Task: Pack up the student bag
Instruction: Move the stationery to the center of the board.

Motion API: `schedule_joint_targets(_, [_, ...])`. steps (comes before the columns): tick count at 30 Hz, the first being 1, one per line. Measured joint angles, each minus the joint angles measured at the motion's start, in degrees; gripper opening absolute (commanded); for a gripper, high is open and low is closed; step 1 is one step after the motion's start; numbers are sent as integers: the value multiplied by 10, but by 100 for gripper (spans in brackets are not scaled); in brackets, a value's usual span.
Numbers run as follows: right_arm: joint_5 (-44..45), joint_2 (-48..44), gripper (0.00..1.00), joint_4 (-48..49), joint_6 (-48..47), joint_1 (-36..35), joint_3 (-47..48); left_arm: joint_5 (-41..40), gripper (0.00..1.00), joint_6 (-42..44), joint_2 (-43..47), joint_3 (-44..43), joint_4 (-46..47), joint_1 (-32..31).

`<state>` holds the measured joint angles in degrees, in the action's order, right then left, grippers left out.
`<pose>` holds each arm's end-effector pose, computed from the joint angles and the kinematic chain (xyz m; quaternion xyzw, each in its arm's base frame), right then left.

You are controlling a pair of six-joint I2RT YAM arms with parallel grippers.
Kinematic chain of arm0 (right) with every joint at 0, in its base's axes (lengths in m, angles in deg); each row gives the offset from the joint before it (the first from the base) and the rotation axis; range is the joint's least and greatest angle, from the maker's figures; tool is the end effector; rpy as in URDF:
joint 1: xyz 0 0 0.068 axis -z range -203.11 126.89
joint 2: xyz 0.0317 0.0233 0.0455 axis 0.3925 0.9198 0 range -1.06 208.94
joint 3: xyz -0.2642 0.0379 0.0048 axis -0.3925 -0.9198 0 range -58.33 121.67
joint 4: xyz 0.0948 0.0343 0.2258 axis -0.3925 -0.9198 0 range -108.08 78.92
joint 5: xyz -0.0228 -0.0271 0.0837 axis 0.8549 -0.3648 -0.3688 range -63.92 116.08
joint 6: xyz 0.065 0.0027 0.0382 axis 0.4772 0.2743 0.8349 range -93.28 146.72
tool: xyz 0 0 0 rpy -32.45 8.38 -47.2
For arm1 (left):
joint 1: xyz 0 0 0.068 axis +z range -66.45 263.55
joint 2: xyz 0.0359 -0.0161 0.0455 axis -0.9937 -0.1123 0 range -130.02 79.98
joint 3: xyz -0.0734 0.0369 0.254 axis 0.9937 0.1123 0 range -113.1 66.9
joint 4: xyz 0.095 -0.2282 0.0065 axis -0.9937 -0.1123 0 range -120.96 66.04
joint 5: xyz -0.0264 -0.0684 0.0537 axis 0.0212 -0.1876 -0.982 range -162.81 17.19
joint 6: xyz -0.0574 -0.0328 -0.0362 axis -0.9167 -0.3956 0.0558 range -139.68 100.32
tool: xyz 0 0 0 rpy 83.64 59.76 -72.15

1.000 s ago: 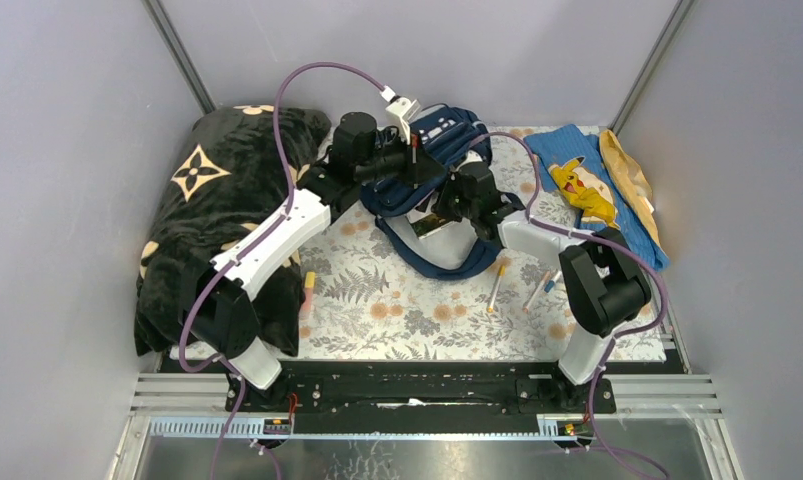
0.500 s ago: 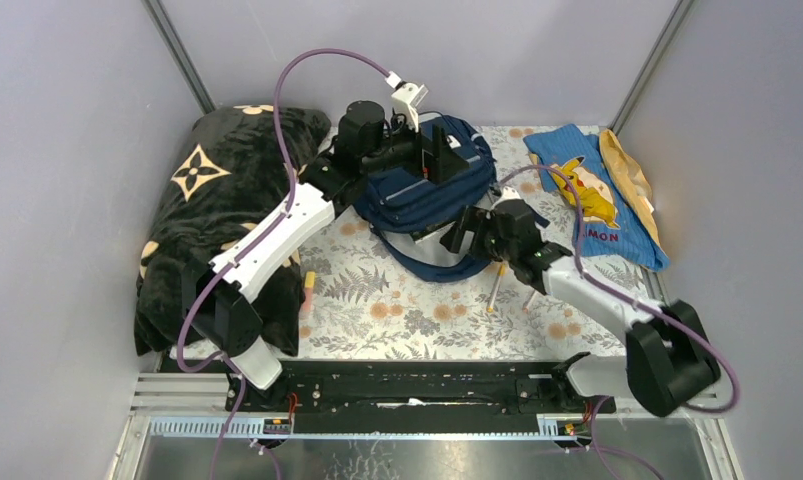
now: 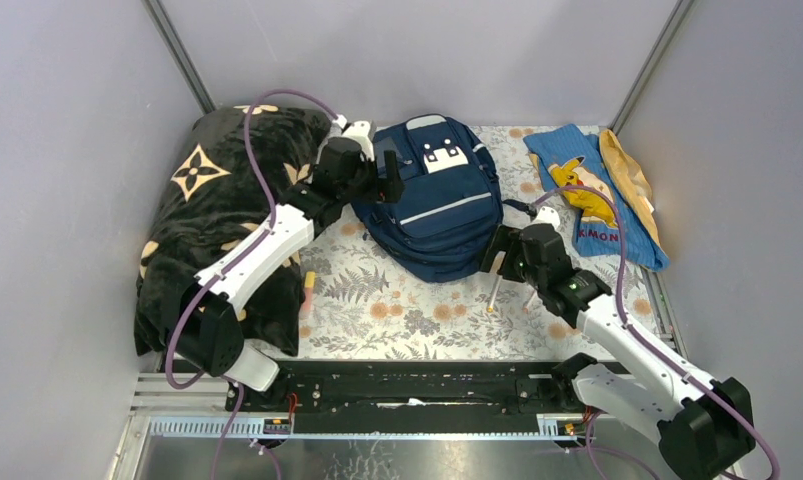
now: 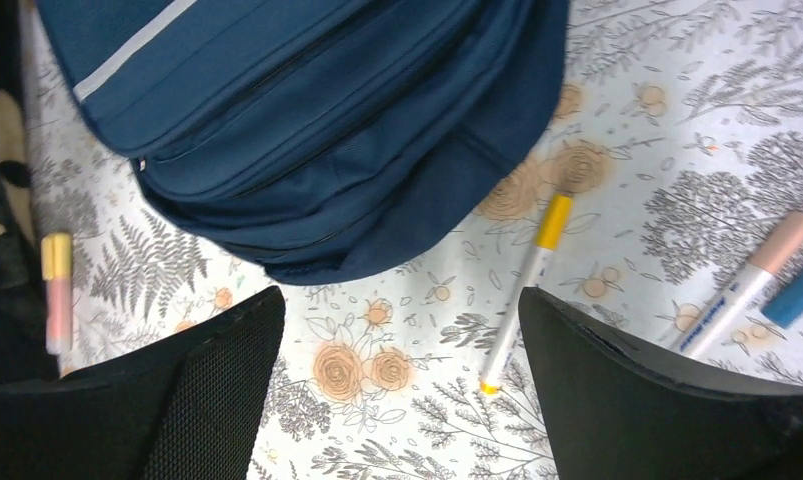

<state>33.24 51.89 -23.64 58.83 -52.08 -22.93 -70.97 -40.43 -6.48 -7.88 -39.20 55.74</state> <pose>0.1968 0.0998 0.2385 0.0549 0.8636 0.2066 0.4566 0.3209 -0.1716 0.3210 0.0609 0.8500 -0.2275 0.4711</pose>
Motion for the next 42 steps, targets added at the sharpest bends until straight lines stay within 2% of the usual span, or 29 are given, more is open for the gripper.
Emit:
schedule_joint_targets(4, [15,25,85,-26,4,13,30,-37,92,-3,-5,23,-23,-8])
schedule_joint_targets(7, [-15,73,75,-21,14,48,75,-31,88,9,-22,12,-24,-20])
schedule_joint_targets(9, [-31,97,69,-13,23,63,94,-21,86,26,-39,-6,-24,-40])
schedule_joint_targets(11, [-50,111,68,-7,33,76,97,-31,86,54,-51,-18,-23,-73])
schedule_joint_targets(15, [-95,111,62,-24,47,118,96,-111,86,116,-62,-25,-31,-160])
schedule_joint_targets(18, [-95,90,62,-61,45,136,87,-169,87,125,-61,-22,-66,-191])
schedule_joint_targets(22, [-91,74,63,-126,39,136,72,-226,87,95,-29,34,-98,-178])
schedule_joint_targets(26, [-92,74,65,-151,40,136,48,-241,87,22,-1,95,-140,-147])
schedule_joint_targets(31, [-96,74,66,-148,40,136,41,-283,86,-99,0,155,-211,-93])
schedule_joint_targets(35, [-103,80,67,-134,40,136,41,-322,86,-182,0,198,-268,-85])
schedule_joint_targets(42, [-129,92,67,-105,45,136,23,-323,85,-247,4,259,-280,-15])
